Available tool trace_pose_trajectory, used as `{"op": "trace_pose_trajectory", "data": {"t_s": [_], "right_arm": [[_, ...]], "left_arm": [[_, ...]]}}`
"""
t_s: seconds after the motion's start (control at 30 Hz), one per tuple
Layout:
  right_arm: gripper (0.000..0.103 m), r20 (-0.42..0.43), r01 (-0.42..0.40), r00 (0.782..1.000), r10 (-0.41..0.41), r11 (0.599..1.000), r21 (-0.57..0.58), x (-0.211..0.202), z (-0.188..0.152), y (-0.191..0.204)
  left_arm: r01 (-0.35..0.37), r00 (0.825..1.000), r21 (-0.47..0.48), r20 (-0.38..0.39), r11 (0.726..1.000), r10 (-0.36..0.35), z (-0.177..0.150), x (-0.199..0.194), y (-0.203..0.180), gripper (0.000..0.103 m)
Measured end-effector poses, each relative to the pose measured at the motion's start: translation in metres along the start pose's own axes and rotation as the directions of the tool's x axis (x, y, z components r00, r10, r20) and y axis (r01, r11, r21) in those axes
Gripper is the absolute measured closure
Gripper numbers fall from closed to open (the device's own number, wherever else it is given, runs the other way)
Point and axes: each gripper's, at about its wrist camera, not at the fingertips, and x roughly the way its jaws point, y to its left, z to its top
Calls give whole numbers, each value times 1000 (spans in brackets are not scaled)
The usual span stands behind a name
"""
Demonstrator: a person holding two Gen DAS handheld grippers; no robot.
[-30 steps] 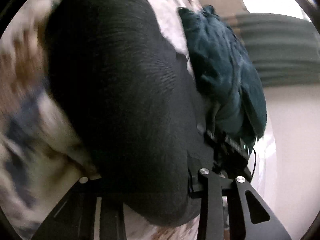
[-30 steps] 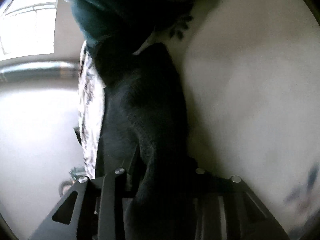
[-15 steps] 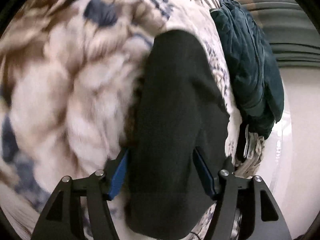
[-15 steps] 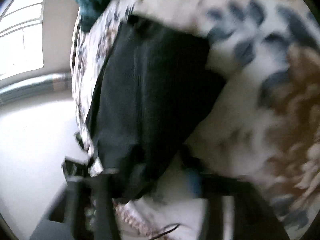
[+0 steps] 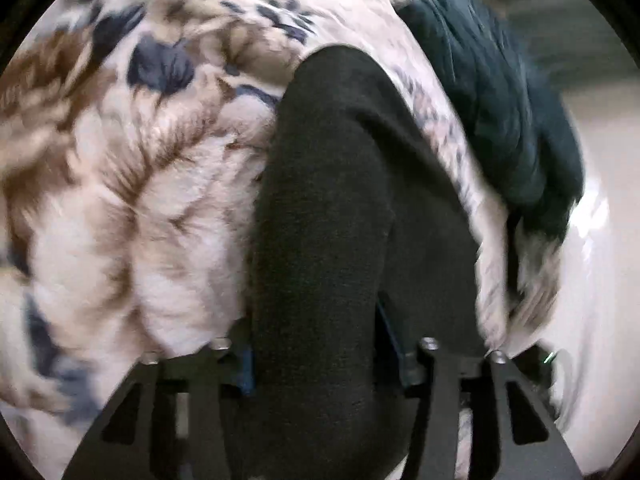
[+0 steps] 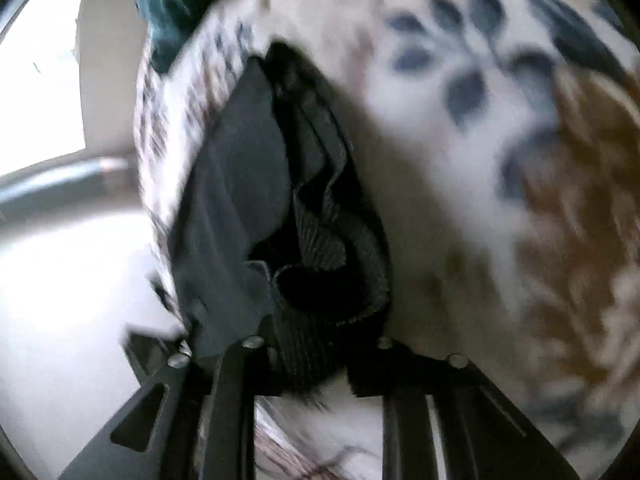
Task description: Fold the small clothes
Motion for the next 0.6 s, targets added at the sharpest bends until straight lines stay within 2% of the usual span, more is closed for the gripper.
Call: {"op": "trace_pose_trajectory", "data": {"t_s": [0.03,0.07,0.13,0.2,0.3,0.37,0.43,0.5,0.6], "right_arm": [[53,-31,76,997,-76,997,0,-4,-2,-5],[50,-18,104,994,-104,995,5,-13,-2,-7],[50,53,115,992,-115,993,7,-40,-1,-8],[48,136,172,976,-168,985,-18,-67,4,3],[43,230,228,955,-189,960,-160,-78,15,41],[43,226,272,950,-214,924,-269,-65,24,64],[44,147,339,940,-306,869,-361,-32,32,76],[68,118,430,901,-418,818,-382,-15,29,70],[68,85,439,895,-437,833,-336,-23,24,44]], "left_arm": [[-21,1000,42,-10,999,22,-4,-5,-6,43],[-39,999,57,-14,998,40,-7,-8,-10,38],[-73,997,54,-3,996,73,-18,-21,-14,37],[-87,996,33,21,996,86,-27,-27,-15,35],[-135,989,2,62,991,134,-40,-30,-17,35],[-146,986,-36,81,989,148,-44,-29,-15,35],[-150,984,-52,89,987,155,-48,-29,-14,35],[-160,982,-54,91,986,164,-48,-30,-16,35],[-199,976,-23,88,980,200,-44,-34,-23,35]]}}
